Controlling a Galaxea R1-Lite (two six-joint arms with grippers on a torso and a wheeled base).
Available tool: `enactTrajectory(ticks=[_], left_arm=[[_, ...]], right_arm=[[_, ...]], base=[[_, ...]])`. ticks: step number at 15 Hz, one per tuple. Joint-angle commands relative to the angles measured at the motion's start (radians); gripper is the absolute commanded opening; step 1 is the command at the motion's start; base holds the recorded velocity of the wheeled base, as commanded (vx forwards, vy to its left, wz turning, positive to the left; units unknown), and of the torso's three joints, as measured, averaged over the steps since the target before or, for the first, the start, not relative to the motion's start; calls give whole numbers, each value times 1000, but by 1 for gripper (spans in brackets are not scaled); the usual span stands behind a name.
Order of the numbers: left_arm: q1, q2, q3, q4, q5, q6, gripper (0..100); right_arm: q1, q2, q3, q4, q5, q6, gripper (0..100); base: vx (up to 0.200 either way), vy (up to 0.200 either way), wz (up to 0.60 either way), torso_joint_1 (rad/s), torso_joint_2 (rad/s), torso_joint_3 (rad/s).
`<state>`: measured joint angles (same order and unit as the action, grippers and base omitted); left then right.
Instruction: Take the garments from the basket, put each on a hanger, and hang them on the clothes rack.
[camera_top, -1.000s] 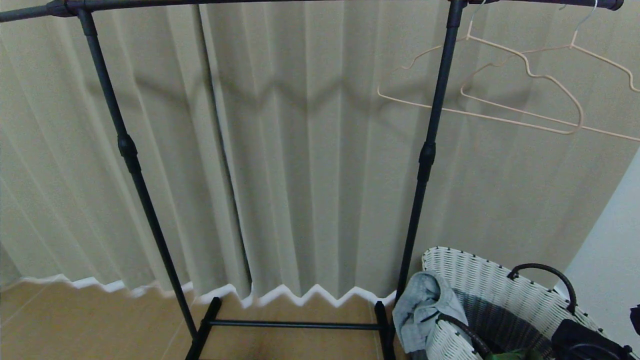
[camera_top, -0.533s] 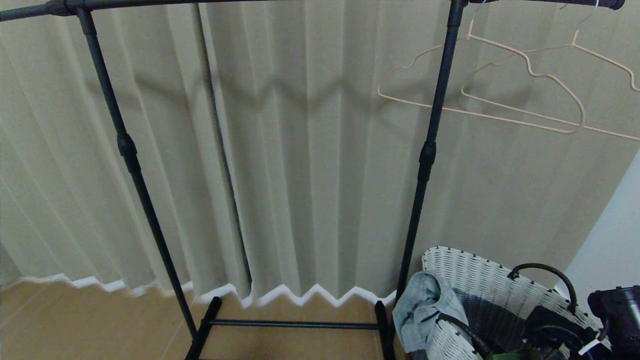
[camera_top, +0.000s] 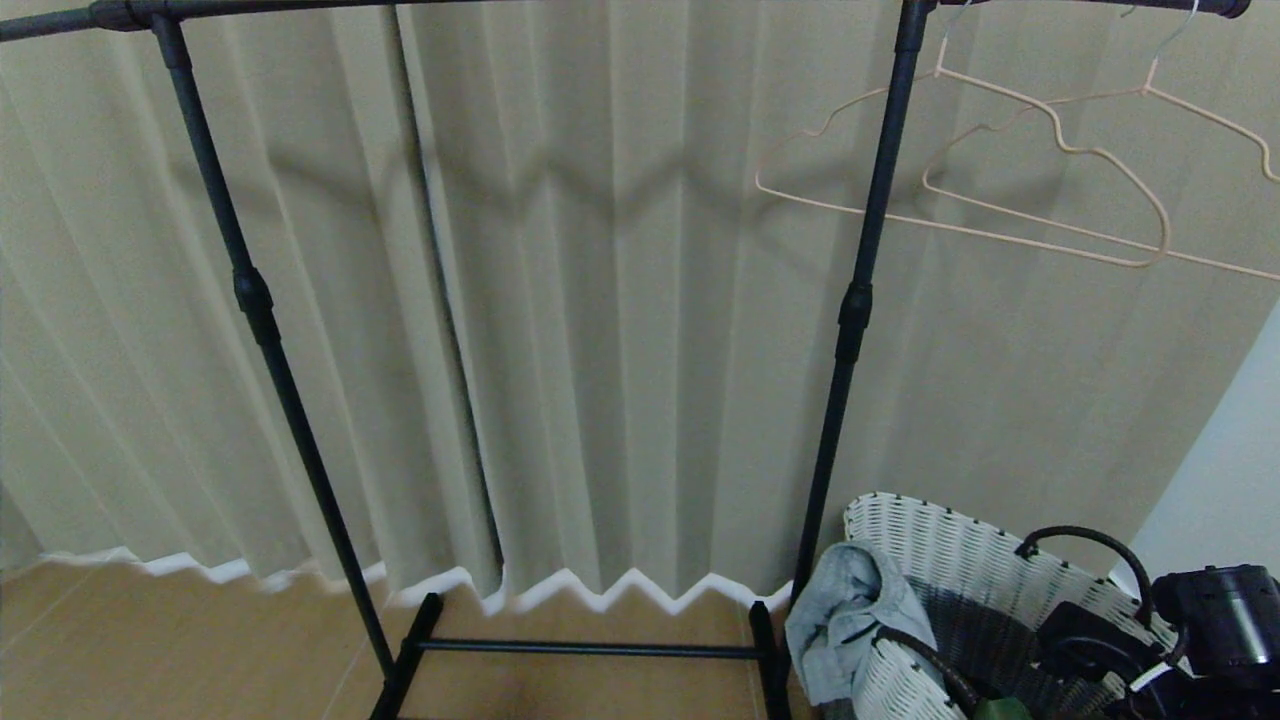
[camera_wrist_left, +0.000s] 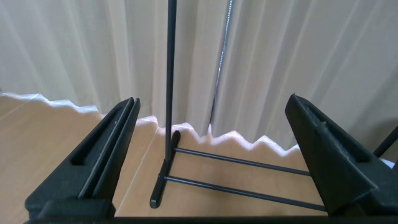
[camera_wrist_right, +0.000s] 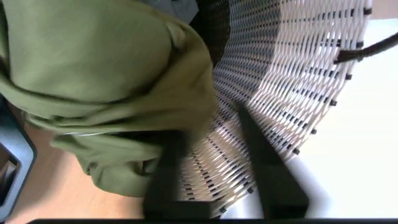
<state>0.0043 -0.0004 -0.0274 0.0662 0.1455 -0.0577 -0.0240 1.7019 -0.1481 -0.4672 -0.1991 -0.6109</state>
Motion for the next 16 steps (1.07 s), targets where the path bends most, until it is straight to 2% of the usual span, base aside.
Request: enactTrajectory(ticks=[1,5,7,9,13,16], left_arm=[[0,0,0,0,0,-1,100],[0,0,-2,0,-1,-4,100],[0,0,-2,0,0,-4,100],[0,0,0,0,0,-4,100],[0,0,3,0,6,4,100],[0,0,1,0,5,2,100]], right_arm=[[-2,-73,24,-1,0,0,0],[-4,-298,64,4,14,10,0],[-11,-501,61,10,40,31,0],[-11,-610,53,9,83,66,0],[-11,-676,32,2,208,172,0],[-10,-682,5,-1,222,200,0]], base=[[0,0,0,0,0,0],[0,0,0,0,0,0],[0,0,0,0,0,0],[0,0,0,0,0,0],[-200,0,0,8,2,-2],[-200,0,0,1,5,-1]])
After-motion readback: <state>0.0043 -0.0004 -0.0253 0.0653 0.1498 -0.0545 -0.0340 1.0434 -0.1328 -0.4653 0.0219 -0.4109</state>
